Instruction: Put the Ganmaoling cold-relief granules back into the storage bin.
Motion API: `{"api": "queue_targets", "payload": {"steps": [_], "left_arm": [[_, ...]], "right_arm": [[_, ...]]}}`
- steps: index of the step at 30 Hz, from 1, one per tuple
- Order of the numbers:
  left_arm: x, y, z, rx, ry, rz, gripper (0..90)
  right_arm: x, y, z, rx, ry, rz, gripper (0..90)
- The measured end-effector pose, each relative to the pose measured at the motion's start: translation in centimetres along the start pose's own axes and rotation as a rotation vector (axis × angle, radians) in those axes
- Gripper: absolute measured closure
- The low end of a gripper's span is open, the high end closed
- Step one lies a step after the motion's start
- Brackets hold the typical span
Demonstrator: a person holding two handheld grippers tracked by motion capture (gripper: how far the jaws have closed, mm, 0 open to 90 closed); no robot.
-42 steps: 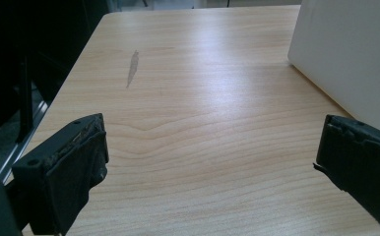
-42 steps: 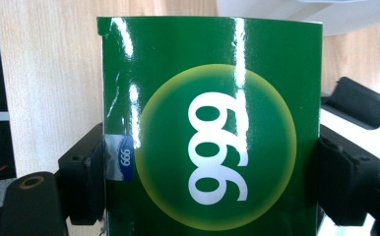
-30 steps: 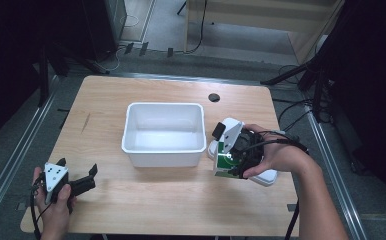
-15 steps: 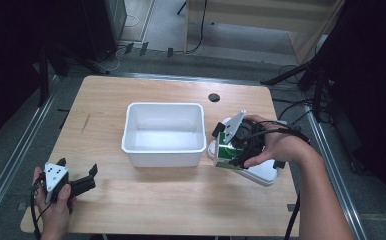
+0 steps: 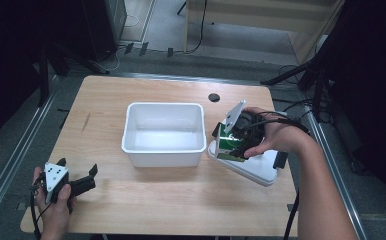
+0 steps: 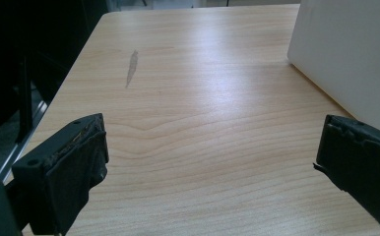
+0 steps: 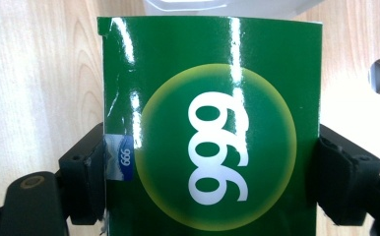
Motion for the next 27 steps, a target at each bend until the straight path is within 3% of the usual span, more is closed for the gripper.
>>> {"api": "queue_targets", "payload": {"steps": [9,27], "left_arm": [[0.0,0.0,0.0,0.001,0.001,-0.002,0.0],[0.0,0.0,0.0,0.007,0.005,-0.002,0.0]], "right_arm": [[0.7,1.8,0.2,-0.021,0.003,-0.014,16.6],[1.9,3.6,2.3,-0.034,0.035,-0.039,16.7]]}}
Point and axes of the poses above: each handheld gripper's, and its own axes: x roughly backward along the jaws, z roughly out of its top, y roughly to its right, the point moved 5 cm from there along -x, roughly forward along the jaws, and after that the axes turned 12 degrees about -x, right-handed, at the moved point
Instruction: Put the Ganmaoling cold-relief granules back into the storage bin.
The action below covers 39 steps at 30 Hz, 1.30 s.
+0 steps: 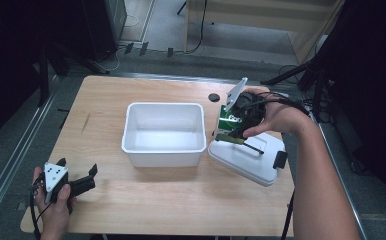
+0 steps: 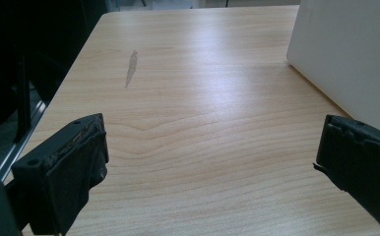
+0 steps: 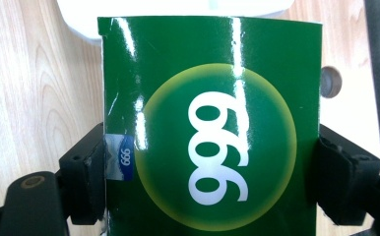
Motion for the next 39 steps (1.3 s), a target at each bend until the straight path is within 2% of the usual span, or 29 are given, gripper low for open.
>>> {"api": "queue_targets", "payload": {"steps": [15,20,28,39], "left_arm": [[0.0,-0.1,0.0,0.006,-0.003,-0.002,0.0],[0.0,-0.1,0.0,0.006,-0.004,-0.004,0.0],[0.0,-0.1,0.0,0.007,-0.003,-0.002,0.0],[0.0,-0.1,0.0,0.009,-0.002,0.0,0.0]], "right_arm": [[1.2,0.2,4.3,0.032,0.01,-0.005,16.7],[0.9,-0.2,5.5,0.043,0.028,0.012,16.7],[0.1,-0.4,7.1,0.053,0.019,0.03,16.7],[-0.8,-1.2,8.3,0.077,0.011,0.043,16.7]]}}
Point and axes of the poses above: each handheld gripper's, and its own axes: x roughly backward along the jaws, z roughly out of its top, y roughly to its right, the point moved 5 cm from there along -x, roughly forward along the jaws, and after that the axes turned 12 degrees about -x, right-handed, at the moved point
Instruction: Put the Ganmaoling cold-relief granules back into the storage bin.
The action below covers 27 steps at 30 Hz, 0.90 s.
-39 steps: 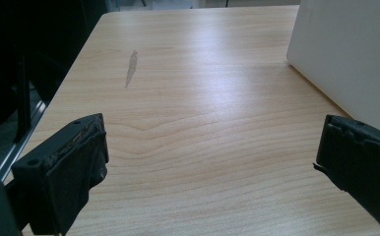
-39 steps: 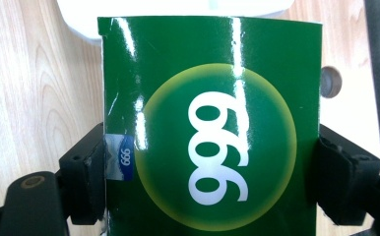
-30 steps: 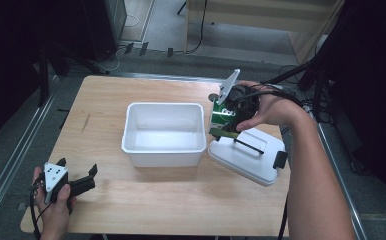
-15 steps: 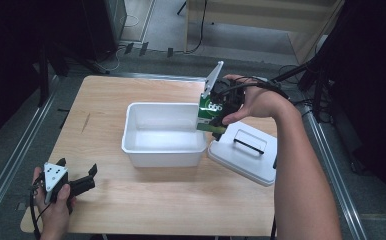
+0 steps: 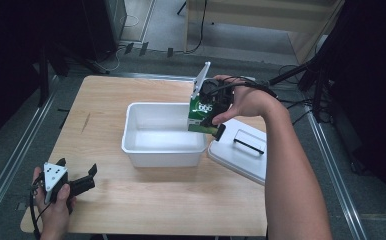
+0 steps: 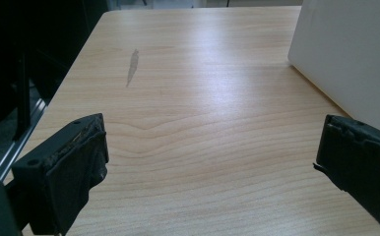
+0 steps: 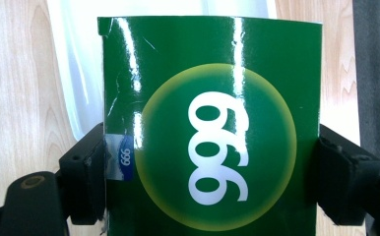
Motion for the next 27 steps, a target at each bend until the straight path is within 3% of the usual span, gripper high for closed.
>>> {"api": "queue_targets", "payload": {"steps": [14,21,27], "left_arm": [[0.0,0.0,0.0,0.005,0.004,0.001,0.0],[0.0,-0.1,0.0,0.005,0.005,0.001,0.0],[0.1,0.0,0.0,0.004,0.006,0.003,0.0]], "right_arm": [[-1.3,-1.0,2.2,0.056,-0.007,0.02,16.7],[-2.1,-1.5,3.1,0.062,-0.024,0.022,16.6],[-2.5,-1.8,3.7,0.081,-0.009,0.028,16.6]]}}
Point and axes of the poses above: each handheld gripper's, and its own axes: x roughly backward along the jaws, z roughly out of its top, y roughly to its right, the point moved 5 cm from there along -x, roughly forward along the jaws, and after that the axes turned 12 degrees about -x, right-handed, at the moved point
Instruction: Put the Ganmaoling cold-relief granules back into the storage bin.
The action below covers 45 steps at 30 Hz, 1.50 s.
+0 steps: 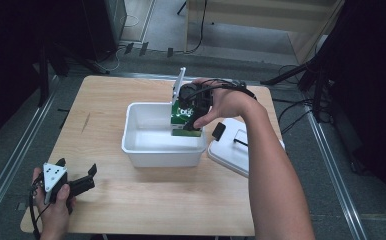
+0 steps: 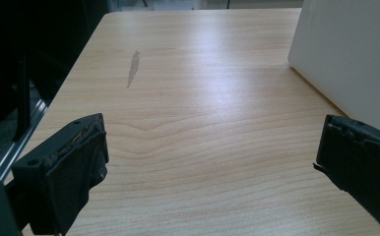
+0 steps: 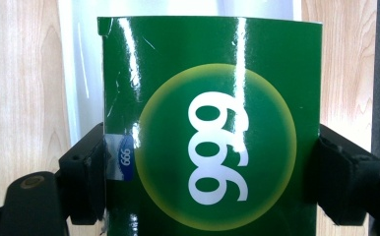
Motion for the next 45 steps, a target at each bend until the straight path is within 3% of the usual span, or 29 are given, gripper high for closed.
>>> {"api": "queue_targets", "payload": {"steps": [4,8,9,13,14,15,25,33,45], "left_arm": [[0.0,0.0,0.0,-0.002,-0.001,-0.003,0.0],[0.0,0.0,0.0,0.001,-0.001,-0.002,0.0],[0.0,0.0,0.0,0.001,-0.001,-0.002,0.0],[0.0,0.0,0.0,-0.003,0.002,0.0,0.0],[0.0,0.0,0.0,-0.003,0.003,0.001,0.0],[0.0,0.0,0.0,-0.005,0.002,0.001,0.0],[0.0,0.1,0.0,-0.005,0.003,-0.003,0.0],[0.0,0.1,0.0,-0.006,0.002,-0.004,0.0],[0.0,0.1,0.0,-0.006,0.003,-0.01,0.0]], "right_arm": [[-0.4,-0.1,0.1,-0.009,-0.011,-0.005,16.6],[-1.1,-0.1,0.1,0.012,-0.009,0.0,16.5],[-1.2,-0.2,0.0,-0.008,-0.018,-0.007,16.6],[-2.0,-0.1,-0.1,0.011,-0.018,-0.006,16.5],[-2.1,-0.3,-0.2,-0.008,-0.027,-0.005,16.5],[-2.3,-0.2,-0.1,0.011,-0.017,-0.006,16.5],[-3.8,-0.1,-1.1,-0.026,-0.043,0.003,16.4],[-4.7,-0.1,-1.4,-0.027,-0.024,0.041,16.4],[-6.4,0.1,-2.2,-0.007,0.013,0.024,16.5]]}}
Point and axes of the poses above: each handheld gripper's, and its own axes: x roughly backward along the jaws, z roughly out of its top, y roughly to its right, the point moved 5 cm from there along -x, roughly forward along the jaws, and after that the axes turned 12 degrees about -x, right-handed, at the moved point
